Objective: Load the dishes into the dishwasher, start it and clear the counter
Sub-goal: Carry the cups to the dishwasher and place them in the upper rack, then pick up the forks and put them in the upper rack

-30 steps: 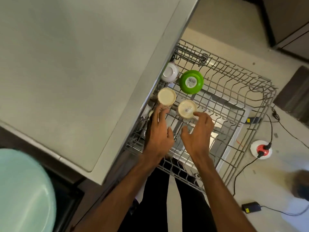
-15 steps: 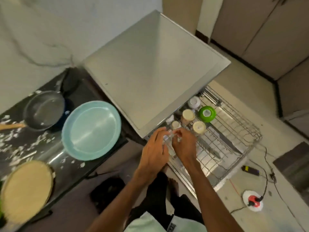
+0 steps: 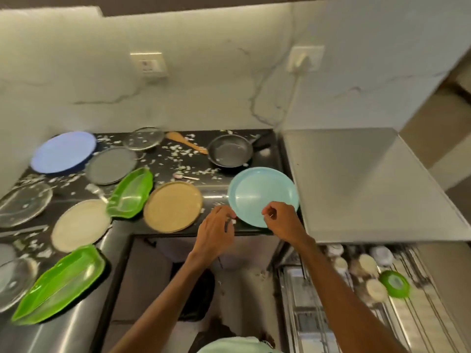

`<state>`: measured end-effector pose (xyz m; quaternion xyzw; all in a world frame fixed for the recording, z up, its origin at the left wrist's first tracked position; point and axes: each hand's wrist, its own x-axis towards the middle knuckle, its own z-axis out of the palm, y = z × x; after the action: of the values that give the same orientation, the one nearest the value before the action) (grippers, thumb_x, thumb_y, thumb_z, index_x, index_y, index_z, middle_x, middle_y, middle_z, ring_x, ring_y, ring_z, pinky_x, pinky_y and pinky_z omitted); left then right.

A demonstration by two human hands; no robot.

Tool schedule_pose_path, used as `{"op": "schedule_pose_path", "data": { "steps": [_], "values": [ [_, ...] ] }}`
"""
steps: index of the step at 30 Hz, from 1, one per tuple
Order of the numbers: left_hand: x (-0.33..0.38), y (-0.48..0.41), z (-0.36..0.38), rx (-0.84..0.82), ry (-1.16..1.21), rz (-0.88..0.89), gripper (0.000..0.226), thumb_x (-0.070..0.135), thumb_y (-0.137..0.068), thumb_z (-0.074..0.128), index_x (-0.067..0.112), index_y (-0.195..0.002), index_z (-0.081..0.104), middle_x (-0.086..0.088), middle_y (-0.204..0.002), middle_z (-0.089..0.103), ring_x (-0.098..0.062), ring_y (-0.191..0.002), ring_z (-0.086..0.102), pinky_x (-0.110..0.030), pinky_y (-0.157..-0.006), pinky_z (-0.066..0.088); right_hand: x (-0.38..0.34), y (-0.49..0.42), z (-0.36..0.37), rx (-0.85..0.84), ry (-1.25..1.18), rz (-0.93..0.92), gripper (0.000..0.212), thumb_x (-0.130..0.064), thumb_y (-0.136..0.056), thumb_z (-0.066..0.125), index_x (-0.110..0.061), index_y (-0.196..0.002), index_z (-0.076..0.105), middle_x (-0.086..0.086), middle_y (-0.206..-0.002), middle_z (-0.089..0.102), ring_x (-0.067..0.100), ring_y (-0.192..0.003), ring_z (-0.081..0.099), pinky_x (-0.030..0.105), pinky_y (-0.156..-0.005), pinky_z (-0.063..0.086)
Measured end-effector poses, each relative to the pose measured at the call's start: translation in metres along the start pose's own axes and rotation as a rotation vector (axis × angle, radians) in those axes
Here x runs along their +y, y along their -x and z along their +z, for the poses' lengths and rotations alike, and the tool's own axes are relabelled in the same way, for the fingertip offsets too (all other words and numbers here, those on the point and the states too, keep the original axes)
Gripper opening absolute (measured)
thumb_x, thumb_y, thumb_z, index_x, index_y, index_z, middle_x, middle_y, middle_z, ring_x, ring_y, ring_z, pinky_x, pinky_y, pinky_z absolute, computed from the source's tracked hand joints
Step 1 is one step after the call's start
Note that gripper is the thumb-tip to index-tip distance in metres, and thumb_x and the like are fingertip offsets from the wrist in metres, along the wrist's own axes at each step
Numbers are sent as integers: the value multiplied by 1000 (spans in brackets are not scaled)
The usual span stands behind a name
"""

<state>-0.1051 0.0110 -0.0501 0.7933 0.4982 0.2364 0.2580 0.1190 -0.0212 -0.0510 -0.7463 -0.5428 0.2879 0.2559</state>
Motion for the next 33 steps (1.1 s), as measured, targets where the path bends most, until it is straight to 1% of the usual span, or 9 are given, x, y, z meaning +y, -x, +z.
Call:
{"op": "schedule_pose_path", "data": {
  "steps": [2, 6, 10, 13, 15, 18, 22, 28, 33],
  "values": [
    [-29, 0, -23, 25, -5, -28, 25, 9, -84, 61, 30, -98, 58, 12, -107, 59, -9, -90, 61, -39, -79, 56, -27, -13, 22, -44, 35, -39, 12, -13, -84, 66, -22, -90, 73, -5, -90, 72, 11, -80, 66, 36, -82, 59],
    [-86, -3, -65, 29, -47, -108, 19, 16, -84, 65, 28, -98, 63, 8, -106, 63, -15, -89, 63, -36, -81, 51, -78, -38, 64, -118, 73, -99, 10, -14, -90, 67, -22, -93, 74, -7, -85, 71, 9, -78, 65, 23, -75, 56],
    [-133, -3, -104, -63, -130, -129, 19, 20, -86, 65, 26, -103, 63, 6, -110, 64, -18, -103, 60, -29, -79, 40, -121, -54, 105, -150, 68, -89, 10, -14, -89, 67, -21, -91, 74, -7, -80, 71, 8, -76, 66, 24, -71, 55],
    [-163, 1, -130, -138, -174, -193, 18, 26, -90, 61, 28, -108, 61, 7, -115, 61, -17, -110, 57, -34, -86, 44, -148, -62, 139, -181, 78, -75, 13, -12, -85, 64, -23, -85, 72, -9, -76, 69, 7, -73, 65, 24, -69, 51],
    [-181, 6, -143, -180, -202, -208, 19, 27, -91, 60, 27, -110, 61, 6, -119, 60, -18, -111, 58, -36, -88, 45, -160, -65, 161, -198, 68, -62, 15, -12, -82, 64, -25, -84, 71, -9, -77, 69, 8, -75, 66, 25, -71, 54],
    [-201, 14, -156, -210, -212, -212, 20, 27, -91, 60, 26, -111, 62, 4, -118, 62, -19, -110, 61, -37, -86, 46, -168, -65, 190, -219, 50, -40, 14, -14, -80, 66, -23, -88, 72, -6, -84, 71, 10, -79, 67, 31, -77, 59],
    [-218, 21, -165, -218, -220, -202, 22, 28, -92, 60, 24, -114, 64, 5, -119, 64, -17, -113, 60, -37, -88, 47, -169, -63, 217, -255, 54, -48, 13, -12, -83, 68, -17, -94, 72, 0, -92, 70, 14, -88, 68, 37, -85, 60],
    [-222, 16, -161, -238, -196, -197, 21, 28, -92, 61, 24, -113, 65, 6, -120, 63, -16, -112, 60, -37, -89, 47, -160, -65, 225, -257, 49, -17, 14, -12, -84, 69, -15, -97, 72, 2, -97, 68, 17, -91, 67, 40, -87, 59],
    [-222, -6, -145, -271, -228, -184, 22, 31, -92, 60, 26, -114, 62, 5, -124, 61, -19, -113, 58, -39, -91, 47, -146, -82, 220, -242, 59, -2, 15, -11, -85, 67, -18, -96, 72, -1, -99, 68, 13, -91, 66, 36, -86, 60]
  ]
}}
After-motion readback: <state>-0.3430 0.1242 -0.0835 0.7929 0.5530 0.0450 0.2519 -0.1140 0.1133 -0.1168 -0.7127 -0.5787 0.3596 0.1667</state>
